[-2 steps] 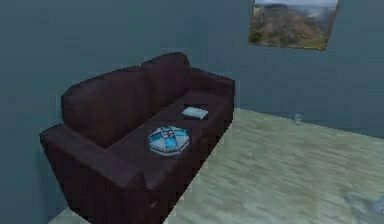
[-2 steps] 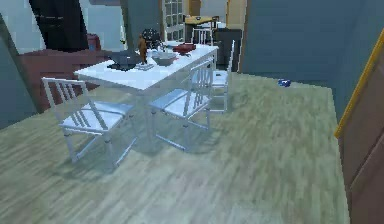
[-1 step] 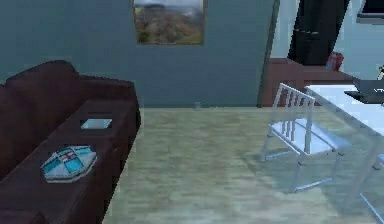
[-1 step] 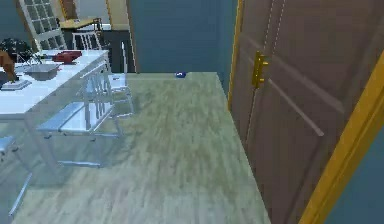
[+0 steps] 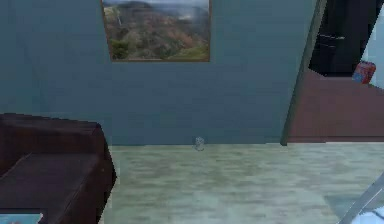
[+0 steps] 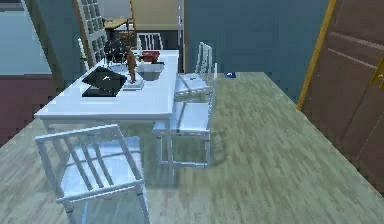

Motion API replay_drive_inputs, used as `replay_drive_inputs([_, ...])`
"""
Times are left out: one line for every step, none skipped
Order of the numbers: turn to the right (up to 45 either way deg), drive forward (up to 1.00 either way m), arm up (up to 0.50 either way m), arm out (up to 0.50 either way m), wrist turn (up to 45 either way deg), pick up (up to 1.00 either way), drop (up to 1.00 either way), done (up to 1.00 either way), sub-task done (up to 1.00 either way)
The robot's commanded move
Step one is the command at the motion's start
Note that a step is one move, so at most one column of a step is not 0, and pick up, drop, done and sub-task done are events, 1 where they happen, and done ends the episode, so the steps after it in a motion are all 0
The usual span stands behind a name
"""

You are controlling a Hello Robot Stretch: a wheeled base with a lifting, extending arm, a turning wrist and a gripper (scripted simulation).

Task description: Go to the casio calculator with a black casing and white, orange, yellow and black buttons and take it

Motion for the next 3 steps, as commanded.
replay_drive_inputs([3.0, 0.0, 0.0, 0.0, 0.0, 0.0, 0.0, 0.0, 0.0])
replay_drive_inputs([0.0, 0.95, 0.0, 0.0, 0.0, 0.0, 0.0, 0.0, 0.0])
replay_drive_inputs([45.0, 0.0, 0.0, 0.0, 0.0, 0.0, 0.0, 0.0, 0.0])
